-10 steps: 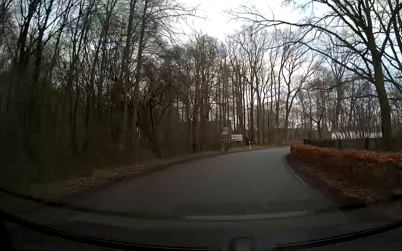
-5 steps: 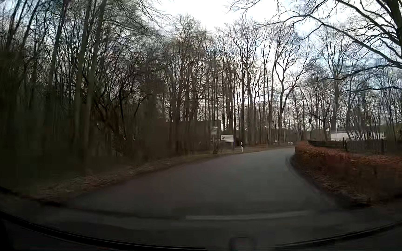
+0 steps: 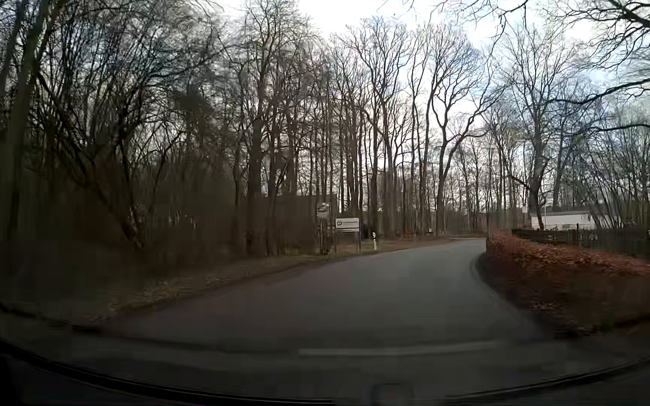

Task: Follow the waypoints while adhering to traffic rules and regulations

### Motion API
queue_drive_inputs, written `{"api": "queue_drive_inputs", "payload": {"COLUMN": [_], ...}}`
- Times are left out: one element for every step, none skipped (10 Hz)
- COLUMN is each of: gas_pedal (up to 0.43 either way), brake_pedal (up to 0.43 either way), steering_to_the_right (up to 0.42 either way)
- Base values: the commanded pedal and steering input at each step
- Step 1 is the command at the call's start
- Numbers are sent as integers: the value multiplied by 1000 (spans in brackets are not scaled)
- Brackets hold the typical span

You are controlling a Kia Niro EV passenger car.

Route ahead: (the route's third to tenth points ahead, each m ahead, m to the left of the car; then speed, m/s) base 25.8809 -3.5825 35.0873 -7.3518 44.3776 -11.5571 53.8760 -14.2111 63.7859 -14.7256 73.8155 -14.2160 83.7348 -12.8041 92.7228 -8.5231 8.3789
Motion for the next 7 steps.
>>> {"api": "queue_drive_inputs", "payload": {"gas_pedal": [138, 138, 138, 138, 138, 138, 138], "brake_pedal": [0, 0, 0, 0, 0, 0, 0], "steering_to_the_right": [53, 54, 55, 57, 60, 63, 65]}}
